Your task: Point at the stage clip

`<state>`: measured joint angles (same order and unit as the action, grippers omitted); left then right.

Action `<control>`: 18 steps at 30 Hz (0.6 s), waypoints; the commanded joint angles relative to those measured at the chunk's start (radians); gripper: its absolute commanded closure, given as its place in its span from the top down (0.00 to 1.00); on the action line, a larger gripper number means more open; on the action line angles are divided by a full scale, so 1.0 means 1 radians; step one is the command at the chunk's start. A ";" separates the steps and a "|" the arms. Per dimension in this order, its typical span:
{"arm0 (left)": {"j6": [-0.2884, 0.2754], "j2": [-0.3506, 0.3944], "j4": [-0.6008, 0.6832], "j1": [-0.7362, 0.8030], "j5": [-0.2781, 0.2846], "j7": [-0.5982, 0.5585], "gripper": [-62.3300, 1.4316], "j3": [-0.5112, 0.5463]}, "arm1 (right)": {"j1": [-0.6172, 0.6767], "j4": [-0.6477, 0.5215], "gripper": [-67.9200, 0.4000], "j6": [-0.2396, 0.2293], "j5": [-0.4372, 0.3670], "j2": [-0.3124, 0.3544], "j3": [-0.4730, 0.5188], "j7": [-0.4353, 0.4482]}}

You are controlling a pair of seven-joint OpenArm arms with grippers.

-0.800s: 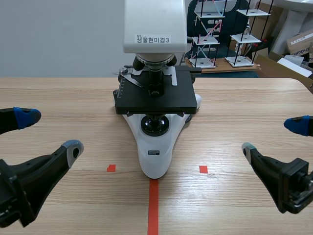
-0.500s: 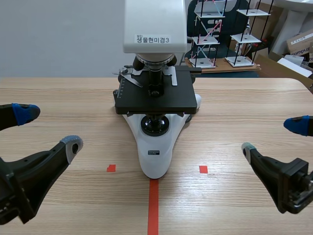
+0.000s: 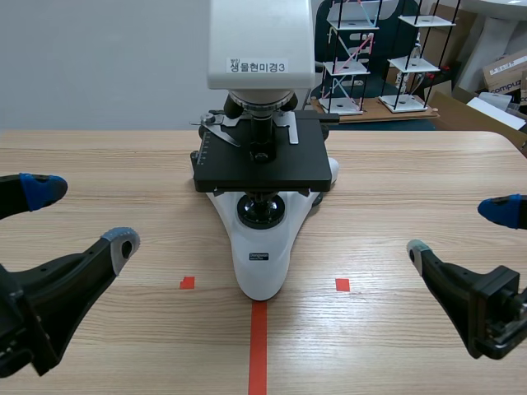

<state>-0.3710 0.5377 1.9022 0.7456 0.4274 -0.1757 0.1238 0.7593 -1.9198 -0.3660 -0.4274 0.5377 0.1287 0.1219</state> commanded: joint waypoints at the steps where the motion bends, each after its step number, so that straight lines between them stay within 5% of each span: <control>1: -0.002 -0.005 0.017 0.005 0.006 -0.017 0.96 -0.002 | -0.011 -0.008 0.82 0.000 -0.006 0.000 -0.005 0.015; 5: -0.001 -0.005 0.016 0.005 0.000 -0.018 0.83 -0.002 | -0.011 -0.008 0.82 0.000 -0.006 0.000 -0.005 0.015; 11: 0.018 0.006 0.014 -0.011 -0.013 -0.016 0.03 -0.002 | -0.011 -0.008 0.82 0.000 -0.003 0.000 -0.005 0.014; 18: 0.025 0.087 -0.010 -0.150 -0.051 -0.006 0.04 -0.002 | -0.011 -0.008 0.82 0.003 -0.003 0.000 -0.005 0.014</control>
<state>-0.3450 0.6132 1.8961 0.6258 0.3611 -0.1719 0.1226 0.7593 -1.9198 -0.3649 -0.4271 0.5373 0.1287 0.1219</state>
